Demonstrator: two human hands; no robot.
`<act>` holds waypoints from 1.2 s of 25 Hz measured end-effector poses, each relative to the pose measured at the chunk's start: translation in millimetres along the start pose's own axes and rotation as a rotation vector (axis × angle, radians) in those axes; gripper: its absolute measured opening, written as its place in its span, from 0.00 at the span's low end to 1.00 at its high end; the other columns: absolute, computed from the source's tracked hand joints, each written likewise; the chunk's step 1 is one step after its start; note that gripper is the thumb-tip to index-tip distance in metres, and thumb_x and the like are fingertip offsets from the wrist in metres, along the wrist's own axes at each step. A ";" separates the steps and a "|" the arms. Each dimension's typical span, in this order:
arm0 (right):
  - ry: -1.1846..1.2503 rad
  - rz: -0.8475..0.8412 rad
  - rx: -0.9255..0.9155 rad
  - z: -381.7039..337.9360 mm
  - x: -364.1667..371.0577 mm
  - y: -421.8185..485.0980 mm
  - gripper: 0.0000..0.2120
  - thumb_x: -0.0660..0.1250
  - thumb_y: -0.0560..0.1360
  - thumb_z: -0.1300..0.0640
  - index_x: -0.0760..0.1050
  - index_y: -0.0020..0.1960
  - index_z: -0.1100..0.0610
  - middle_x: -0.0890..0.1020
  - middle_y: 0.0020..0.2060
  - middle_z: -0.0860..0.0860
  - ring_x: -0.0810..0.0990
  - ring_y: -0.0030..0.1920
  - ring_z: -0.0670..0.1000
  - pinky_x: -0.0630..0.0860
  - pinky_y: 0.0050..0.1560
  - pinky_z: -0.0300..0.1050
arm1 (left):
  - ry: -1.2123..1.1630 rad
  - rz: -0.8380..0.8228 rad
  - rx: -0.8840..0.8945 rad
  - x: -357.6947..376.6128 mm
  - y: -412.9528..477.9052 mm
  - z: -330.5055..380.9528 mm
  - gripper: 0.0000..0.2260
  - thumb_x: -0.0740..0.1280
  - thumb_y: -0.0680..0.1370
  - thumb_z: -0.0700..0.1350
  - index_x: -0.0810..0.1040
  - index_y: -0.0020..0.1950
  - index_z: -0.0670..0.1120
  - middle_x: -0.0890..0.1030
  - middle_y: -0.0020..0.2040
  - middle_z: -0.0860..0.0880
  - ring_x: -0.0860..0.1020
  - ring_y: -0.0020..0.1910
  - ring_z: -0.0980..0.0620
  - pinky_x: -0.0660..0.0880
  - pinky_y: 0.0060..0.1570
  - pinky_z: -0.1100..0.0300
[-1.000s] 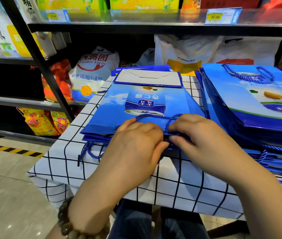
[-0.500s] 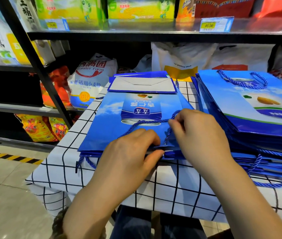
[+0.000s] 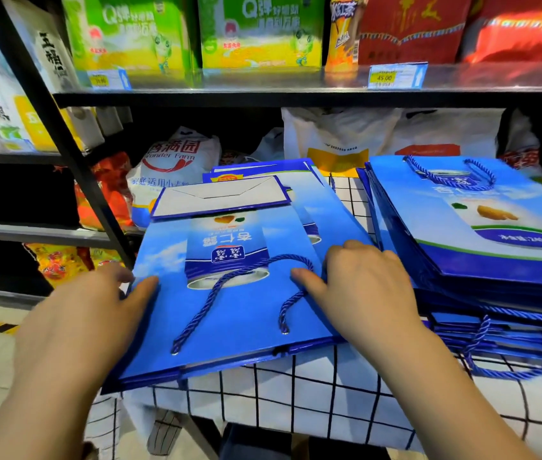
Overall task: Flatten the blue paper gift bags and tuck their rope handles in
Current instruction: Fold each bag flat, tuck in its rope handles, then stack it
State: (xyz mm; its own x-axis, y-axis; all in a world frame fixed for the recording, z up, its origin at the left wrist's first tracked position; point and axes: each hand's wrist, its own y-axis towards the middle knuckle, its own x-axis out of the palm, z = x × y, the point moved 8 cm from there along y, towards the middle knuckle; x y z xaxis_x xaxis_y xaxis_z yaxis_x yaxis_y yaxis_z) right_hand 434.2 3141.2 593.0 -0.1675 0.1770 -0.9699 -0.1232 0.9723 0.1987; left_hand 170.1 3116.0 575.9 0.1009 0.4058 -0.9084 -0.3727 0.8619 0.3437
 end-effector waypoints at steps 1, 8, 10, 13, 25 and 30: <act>0.026 -0.002 0.002 0.2 0.3 0.3 0.20 0.53 0.75 0.37 0.61 0.39 0.55 0.65 0.37 0.50 0.67 0.42 0.55 0.58 0.44 0.47 | -0.022 -0.038 -0.033 8.9 1.0 -5.9 0.19 0.63 0.72 0.61 0.78 0.53 0.48 0.83 0.44 0.44 0.78 0.43 0.40 0.74 0.37 0.53; 0.627 -0.084 0.092 6.2 -0.5 9.1 0.15 0.58 0.77 0.47 0.66 0.58 0.56 0.74 0.43 0.51 0.75 0.49 0.55 0.71 0.45 0.48 | -0.465 0.095 -0.059 16.2 13.8 -43.2 0.23 0.63 0.69 0.68 0.74 0.56 0.56 0.78 0.46 0.47 0.77 0.48 0.44 0.75 0.53 0.45; 0.752 -0.006 0.084 10.4 -18.5 9.0 0.14 0.60 0.77 0.48 0.66 0.58 0.54 0.77 0.47 0.51 0.75 0.50 0.53 0.72 0.47 0.48 | -0.588 0.164 -0.022 10.5 15.4 -47.5 0.24 0.64 0.71 0.66 0.73 0.61 0.55 0.77 0.52 0.46 0.77 0.52 0.47 0.74 0.56 0.44; 0.835 0.217 0.083 42.3 -63.0 8.3 0.07 0.63 0.75 0.50 0.69 0.52 0.50 0.79 0.45 0.50 0.76 0.48 0.51 0.70 0.45 0.45 | -0.705 0.255 0.006 -33.7 21.8 11.2 0.21 0.62 0.71 0.66 0.73 0.58 0.55 0.78 0.53 0.45 0.77 0.53 0.45 0.72 0.59 0.43; 0.591 0.505 0.533 258.1 -120.2 -48.5 0.05 0.69 0.68 0.52 0.74 0.36 0.51 0.80 0.42 0.64 0.79 0.46 0.61 0.73 0.49 0.60 | -0.509 -0.097 0.492 -16.6 -31.7 302.6 0.19 0.60 0.77 0.55 0.72 0.64 0.47 0.73 0.60 0.42 0.72 0.58 0.40 0.68 0.54 0.52; 0.137 0.287 0.650 288.1 -96.8 -55.9 0.15 0.68 0.72 0.52 0.78 0.52 0.62 0.78 0.52 0.64 0.76 0.51 0.63 0.70 0.49 0.52 | -0.264 -0.289 0.510 18.3 -41.4 321.6 0.20 0.58 0.76 0.61 0.76 0.59 0.50 0.75 0.59 0.45 0.74 0.56 0.42 0.69 0.48 0.55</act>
State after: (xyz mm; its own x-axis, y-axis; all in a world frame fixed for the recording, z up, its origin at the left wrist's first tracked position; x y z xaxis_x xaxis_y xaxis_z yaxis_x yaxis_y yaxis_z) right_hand 739.1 3113.6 635.1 -0.2319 0.4595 -0.8574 0.5438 0.7921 0.2774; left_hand 484.1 3185.5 621.7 0.3793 0.1409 -0.9145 0.1828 0.9574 0.2234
